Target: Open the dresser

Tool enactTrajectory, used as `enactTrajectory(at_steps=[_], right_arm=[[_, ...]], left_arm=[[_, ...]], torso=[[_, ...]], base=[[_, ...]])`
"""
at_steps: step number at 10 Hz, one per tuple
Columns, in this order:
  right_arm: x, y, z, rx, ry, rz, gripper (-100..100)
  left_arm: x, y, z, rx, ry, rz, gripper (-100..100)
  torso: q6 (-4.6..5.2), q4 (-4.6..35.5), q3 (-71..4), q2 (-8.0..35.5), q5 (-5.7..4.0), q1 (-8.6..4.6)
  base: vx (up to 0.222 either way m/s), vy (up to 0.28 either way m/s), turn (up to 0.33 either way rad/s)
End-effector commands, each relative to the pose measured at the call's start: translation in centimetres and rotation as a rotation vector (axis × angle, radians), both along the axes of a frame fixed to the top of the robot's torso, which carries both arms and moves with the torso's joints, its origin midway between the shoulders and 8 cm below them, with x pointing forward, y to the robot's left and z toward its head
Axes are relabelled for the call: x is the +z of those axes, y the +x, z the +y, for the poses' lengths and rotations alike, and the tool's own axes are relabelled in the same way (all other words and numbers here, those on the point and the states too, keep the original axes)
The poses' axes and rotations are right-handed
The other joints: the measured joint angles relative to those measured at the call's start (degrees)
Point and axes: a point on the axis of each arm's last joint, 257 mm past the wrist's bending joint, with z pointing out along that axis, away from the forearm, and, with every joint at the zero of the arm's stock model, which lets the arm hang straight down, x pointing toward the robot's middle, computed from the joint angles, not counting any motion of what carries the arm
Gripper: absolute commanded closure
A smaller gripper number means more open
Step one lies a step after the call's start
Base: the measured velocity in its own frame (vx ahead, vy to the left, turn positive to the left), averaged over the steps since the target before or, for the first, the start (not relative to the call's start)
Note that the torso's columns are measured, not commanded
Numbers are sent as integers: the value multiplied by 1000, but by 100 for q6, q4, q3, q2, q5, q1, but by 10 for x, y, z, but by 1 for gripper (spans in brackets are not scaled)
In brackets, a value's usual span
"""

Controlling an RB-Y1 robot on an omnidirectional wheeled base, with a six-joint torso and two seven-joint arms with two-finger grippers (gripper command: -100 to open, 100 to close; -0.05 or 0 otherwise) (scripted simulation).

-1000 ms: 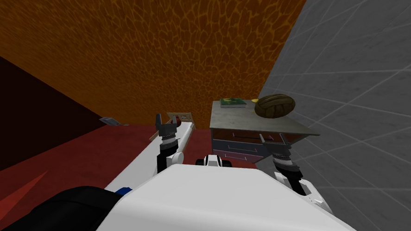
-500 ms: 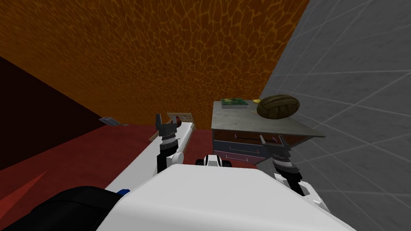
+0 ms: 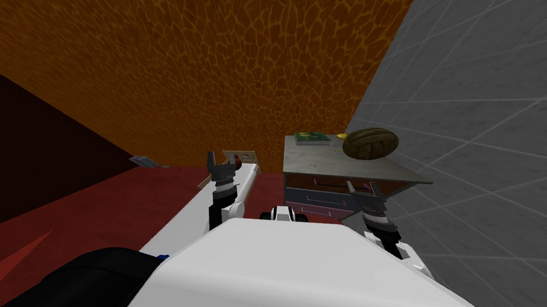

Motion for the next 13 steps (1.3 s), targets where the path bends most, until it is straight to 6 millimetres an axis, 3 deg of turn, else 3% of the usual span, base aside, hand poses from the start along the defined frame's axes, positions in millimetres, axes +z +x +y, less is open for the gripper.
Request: enactTrajectory(at_steps=[1, 8, 11, 13], right_arm=[[-14, -1, 4, -29, -27, 20, -100], [-49, -6, 20, -150, -118, 26, -100], [-49, -6, 20, -159, -132, 25, -100], [-64, -8, 35, -198, -136, 28, -100]], left_arm=[[0, 0, 0, 0, 0, 0, 0], [0, 0, 0, 0, 0, 0, 0], [0, 0, 0, 0, 0, 0, 0], [0, 0, 0, 0, 0, 0, 0]], torso=[[-8, -3, -2, -4, -4, 1], [-10, -10, -1, -7, -15, -3], [-14, -10, -4, -12, -12, 2], [-9, -14, -3, -13, -18, -4]], base=[[-1, 16, 7], [5, 25, 8], [2, 10, 4], [-3, 17, 19]])
